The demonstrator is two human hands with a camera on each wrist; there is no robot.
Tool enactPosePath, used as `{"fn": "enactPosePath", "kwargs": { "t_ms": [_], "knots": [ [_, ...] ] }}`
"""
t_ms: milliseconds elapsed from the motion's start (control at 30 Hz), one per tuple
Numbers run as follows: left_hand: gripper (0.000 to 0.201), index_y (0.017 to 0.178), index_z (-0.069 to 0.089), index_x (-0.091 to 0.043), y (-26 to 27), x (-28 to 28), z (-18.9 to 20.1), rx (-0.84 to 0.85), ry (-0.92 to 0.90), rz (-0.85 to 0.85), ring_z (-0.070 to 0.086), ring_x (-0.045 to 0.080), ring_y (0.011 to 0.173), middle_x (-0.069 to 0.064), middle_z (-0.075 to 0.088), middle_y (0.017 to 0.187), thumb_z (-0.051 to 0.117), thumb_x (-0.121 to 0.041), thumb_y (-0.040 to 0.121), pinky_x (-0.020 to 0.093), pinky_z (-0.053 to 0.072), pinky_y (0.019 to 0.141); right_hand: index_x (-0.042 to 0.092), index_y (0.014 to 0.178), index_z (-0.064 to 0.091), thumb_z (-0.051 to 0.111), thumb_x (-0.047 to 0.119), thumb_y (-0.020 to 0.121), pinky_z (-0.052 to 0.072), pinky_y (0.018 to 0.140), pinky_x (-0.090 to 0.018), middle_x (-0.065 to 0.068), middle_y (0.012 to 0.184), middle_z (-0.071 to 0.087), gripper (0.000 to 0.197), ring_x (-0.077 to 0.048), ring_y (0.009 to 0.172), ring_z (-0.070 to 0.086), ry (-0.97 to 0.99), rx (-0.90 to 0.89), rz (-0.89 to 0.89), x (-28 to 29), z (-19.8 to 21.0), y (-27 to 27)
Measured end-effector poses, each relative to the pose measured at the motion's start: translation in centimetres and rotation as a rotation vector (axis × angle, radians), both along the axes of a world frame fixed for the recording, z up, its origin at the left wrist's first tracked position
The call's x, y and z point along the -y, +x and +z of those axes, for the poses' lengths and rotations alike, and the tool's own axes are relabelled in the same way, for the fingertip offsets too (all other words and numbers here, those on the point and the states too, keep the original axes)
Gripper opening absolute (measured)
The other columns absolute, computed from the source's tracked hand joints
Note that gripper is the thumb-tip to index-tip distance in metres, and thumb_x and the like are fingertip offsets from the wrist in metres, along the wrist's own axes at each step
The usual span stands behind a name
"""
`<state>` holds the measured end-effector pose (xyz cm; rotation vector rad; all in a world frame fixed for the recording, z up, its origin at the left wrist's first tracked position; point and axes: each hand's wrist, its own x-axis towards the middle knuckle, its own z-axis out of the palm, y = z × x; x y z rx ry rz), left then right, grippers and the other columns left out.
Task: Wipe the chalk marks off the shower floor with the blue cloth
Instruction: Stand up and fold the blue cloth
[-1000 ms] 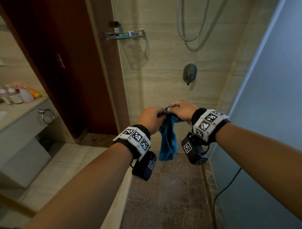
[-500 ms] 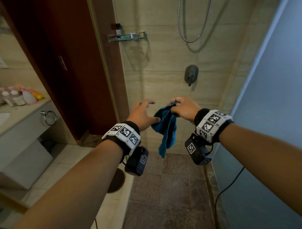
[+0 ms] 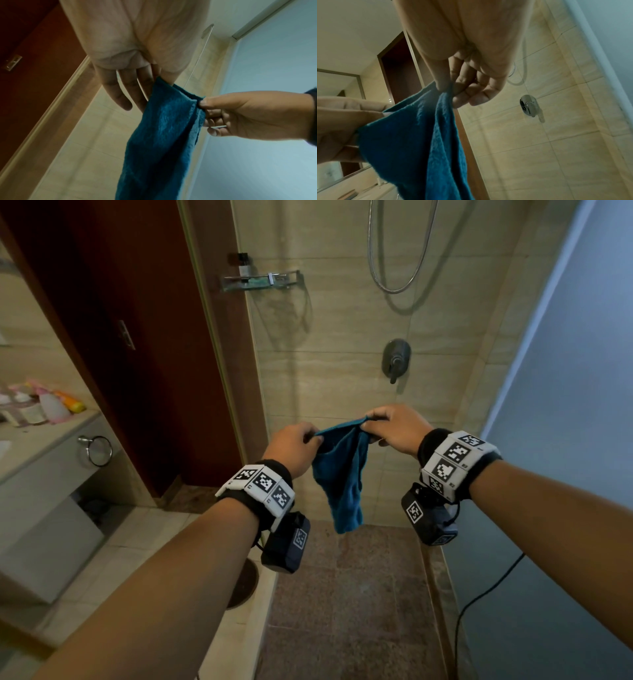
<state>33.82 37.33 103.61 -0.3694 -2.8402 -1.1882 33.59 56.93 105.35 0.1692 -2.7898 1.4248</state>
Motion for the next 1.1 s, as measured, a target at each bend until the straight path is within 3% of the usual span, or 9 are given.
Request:
{"fn": "enactPosePath", "kwargs": {
  "t_ms": [200,333,433,500,600,733,833,967,1100],
  "knots": [
    [0.019,0.093,0.048,-0.029,0.1,0.2,0.2,0.082,0.242,-0.108,0.066,0.032,0.092,0.013,0.068,0.102,0.050,-0.011,0.099,0.046,0.055,0.081,0.012,0.094,0.059,0.045,0.020,0.098,0.050,0.067,-0.028,-0.010,0.091,0.063,0.016,-0.022,0.084,0.061,0.060,0.019,-0.046,-0.5,-0.6,-0.6],
    [0.025,0.094,0.053,-0.025,0.5,0.1,0.5,0.086,0.257,-0.244,0.062,0.017,0.083,-0.001,0.061,0.098,0.042,-0.004,0.101,0.021,0.053,0.060,0.012,0.083,0.057,0.044,0.030,0.098,0.053,0.079,-0.042,-0.011,0.087,0.058,0.027,-0.024,0.081,0.058,0.086,0.010,-0.073,-0.7,-0.7,-0.7],
    [0.024,0.089,0.063,-0.022,0.4,0.2,0.2,0.043,0.181,-0.252,0.060,0.017,0.092,-0.002,0.061,0.097,0.047,-0.007,0.099,0.024,0.052,0.073,0.004,0.090,0.061,0.045,0.034,0.097,0.051,0.082,-0.045,-0.016,0.089,0.062,0.035,-0.030,0.081,0.059,0.122,0.004,-0.063,-0.9,-0.6,-0.5],
    [0.006,0.095,0.065,-0.023,0.5,0.4,0.1,0.018,0.124,-0.230,0.059,0.006,0.085,-0.006,0.063,0.098,0.061,-0.019,0.094,0.018,0.048,0.071,0.002,0.089,0.062,0.050,0.036,0.095,0.051,0.078,-0.042,-0.017,0.086,0.064,0.037,-0.031,0.079,0.060,0.142,-0.026,-0.067,-1.0,-0.5,-0.5],
    [0.027,0.098,0.062,-0.025,0.4,0.6,0.0,0.027,0.076,-0.200,0.058,0.001,0.080,-0.010,0.059,0.099,0.080,-0.024,0.077,0.009,0.044,0.060,0.008,0.072,0.058,0.059,0.041,0.089,0.043,0.065,-0.031,-0.008,0.071,0.057,0.037,-0.018,0.066,0.053,0.145,-0.074,-0.077,-1.0,-0.3,-0.3],
    [0.020,0.098,0.054,-0.019,0.2,0.3,-0.3,-0.050,0.034,-0.144,0.061,0.020,0.089,0.002,0.061,0.105,0.071,-0.015,0.086,0.017,0.048,0.066,0.010,0.066,0.050,0.056,0.048,0.088,0.041,0.061,-0.033,-0.011,0.066,0.050,0.044,-0.021,0.061,0.048,0.141,-0.090,-0.093,-0.8,-0.2,-0.3],
    [0.016,0.109,0.046,-0.017,0.2,0.1,0.0,-0.021,0.074,-0.142,0.064,0.028,0.089,0.011,0.064,0.103,0.055,-0.015,0.097,0.043,0.056,0.077,-0.001,0.092,0.058,0.037,0.052,0.095,0.052,0.079,-0.044,-0.021,0.088,0.062,0.057,-0.031,0.082,0.062,0.058,0.014,-0.033,-0.4,0.0,-0.1],
    [0.013,0.111,0.036,-0.021,0.0,0.1,0.5,0.013,0.114,-0.108,0.060,0.024,0.074,0.009,0.060,0.088,0.043,-0.016,0.102,0.037,0.050,0.066,0.011,0.118,0.056,0.049,0.029,0.096,0.053,0.085,-0.032,-0.004,0.110,0.065,0.030,-0.016,0.098,0.063,-0.079,0.229,0.220,-0.5,-0.1,0.8],
    [0.012,0.109,0.034,-0.022,0.0,0.5,0.2,0.058,0.155,-0.078,0.058,0.026,0.072,0.015,0.060,0.090,0.044,-0.023,0.102,0.038,0.047,0.061,0.008,0.117,0.051,0.054,-0.008,0.087,0.055,0.062,-0.023,-0.007,0.099,0.064,0.034,-0.013,0.079,0.065,-0.137,0.307,0.258,-0.7,-1.0,0.6]
  ]
}}
